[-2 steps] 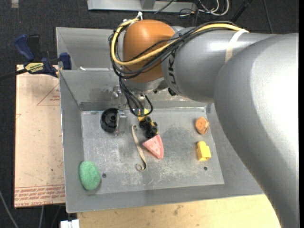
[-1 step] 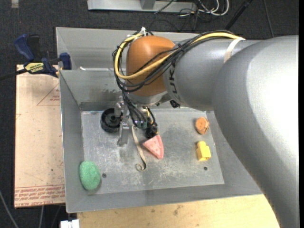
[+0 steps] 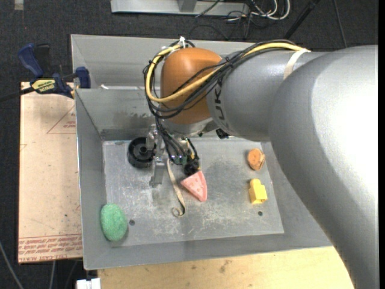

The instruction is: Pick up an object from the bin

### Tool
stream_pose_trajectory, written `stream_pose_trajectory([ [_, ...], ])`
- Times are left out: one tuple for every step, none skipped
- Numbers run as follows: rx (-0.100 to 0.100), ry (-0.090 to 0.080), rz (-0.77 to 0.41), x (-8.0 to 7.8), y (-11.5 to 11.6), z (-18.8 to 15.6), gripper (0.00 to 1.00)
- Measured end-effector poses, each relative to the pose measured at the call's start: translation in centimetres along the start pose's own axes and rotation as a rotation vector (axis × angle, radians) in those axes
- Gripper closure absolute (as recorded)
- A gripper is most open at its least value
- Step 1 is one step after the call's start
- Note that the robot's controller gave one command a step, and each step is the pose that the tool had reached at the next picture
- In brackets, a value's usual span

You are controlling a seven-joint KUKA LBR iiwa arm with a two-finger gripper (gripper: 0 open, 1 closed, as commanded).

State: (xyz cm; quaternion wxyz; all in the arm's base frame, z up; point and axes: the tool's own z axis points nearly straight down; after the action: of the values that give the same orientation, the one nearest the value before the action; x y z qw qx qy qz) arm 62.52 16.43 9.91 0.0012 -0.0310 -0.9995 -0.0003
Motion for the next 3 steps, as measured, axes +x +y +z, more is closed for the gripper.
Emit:
stream_pose_trajectory([
  [-0.003, -0.009, -0.243, 2.3, 1.0, 1.3, 1.0],
  [-0.003, -0.009, -0.243, 2.3, 1.0, 1.3, 1.0],
  [-0.004, -0.009, -0.225, -0.6, 2.2, 2.1, 1.0],
])
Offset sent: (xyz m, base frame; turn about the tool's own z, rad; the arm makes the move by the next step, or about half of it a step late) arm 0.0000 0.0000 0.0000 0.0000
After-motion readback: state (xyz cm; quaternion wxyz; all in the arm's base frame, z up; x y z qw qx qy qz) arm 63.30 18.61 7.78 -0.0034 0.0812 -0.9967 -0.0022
